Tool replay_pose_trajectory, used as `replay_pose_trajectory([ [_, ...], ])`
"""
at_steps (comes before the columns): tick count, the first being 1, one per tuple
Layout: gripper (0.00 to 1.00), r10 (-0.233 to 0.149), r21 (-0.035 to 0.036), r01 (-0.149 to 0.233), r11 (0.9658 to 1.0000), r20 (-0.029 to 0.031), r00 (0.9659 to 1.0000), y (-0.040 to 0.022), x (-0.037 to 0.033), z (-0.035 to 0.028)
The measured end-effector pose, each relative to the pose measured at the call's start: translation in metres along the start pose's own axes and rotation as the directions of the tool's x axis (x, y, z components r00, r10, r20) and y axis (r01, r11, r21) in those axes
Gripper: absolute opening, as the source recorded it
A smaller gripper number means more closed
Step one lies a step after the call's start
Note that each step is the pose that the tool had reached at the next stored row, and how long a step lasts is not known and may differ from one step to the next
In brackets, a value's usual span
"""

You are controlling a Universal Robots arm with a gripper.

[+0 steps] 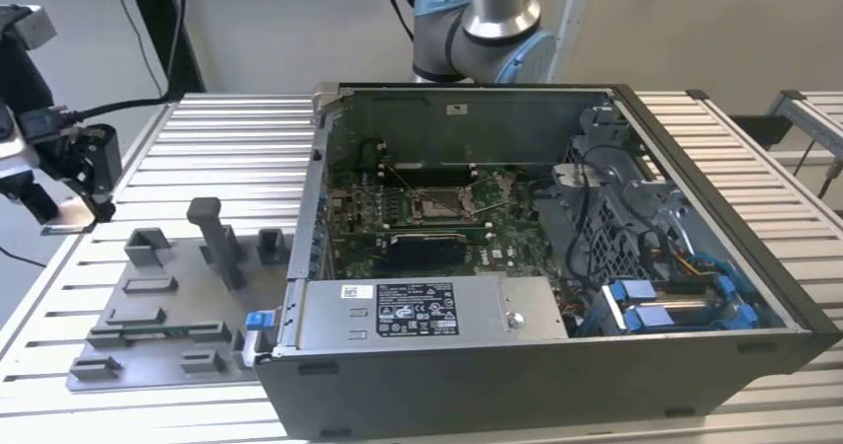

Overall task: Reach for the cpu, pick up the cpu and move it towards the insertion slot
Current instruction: 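Pick up the cpu and move it towards the insertion slot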

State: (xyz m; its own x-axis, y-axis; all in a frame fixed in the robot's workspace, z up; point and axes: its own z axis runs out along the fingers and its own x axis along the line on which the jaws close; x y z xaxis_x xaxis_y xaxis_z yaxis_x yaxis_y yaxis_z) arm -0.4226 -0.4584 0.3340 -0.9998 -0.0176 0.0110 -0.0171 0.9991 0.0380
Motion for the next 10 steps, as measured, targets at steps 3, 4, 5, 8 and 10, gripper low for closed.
replay_pose_trajectory([
  [3, 0.00, 0.000, -0.0015, 0.000, 1.0000, 0.0001, 1.0000, 0.0005, 0.0001, -0.0122],
  [4, 0.00, 0.000, -0.0022, 0.000, 1.0000, 0.0001, 1.0000, 0.0006, 0.0002, -0.0158],
  [5, 0.00, 0.000, -0.0028, 0.000, 1.0000, 0.0001, 1.0000, 0.0007, 0.0002, -0.0192],
  [8, 0.00, 0.000, -0.0059, 0.000, 1.0000, 0.0001, 1.0000, 0.0011, 0.0003, -0.0293],
  [10, 0.00, 0.000, -0.0084, 0.000, 1.0000, 0.0001, 1.0000, 0.0014, 0.0004, -0.0361],
])
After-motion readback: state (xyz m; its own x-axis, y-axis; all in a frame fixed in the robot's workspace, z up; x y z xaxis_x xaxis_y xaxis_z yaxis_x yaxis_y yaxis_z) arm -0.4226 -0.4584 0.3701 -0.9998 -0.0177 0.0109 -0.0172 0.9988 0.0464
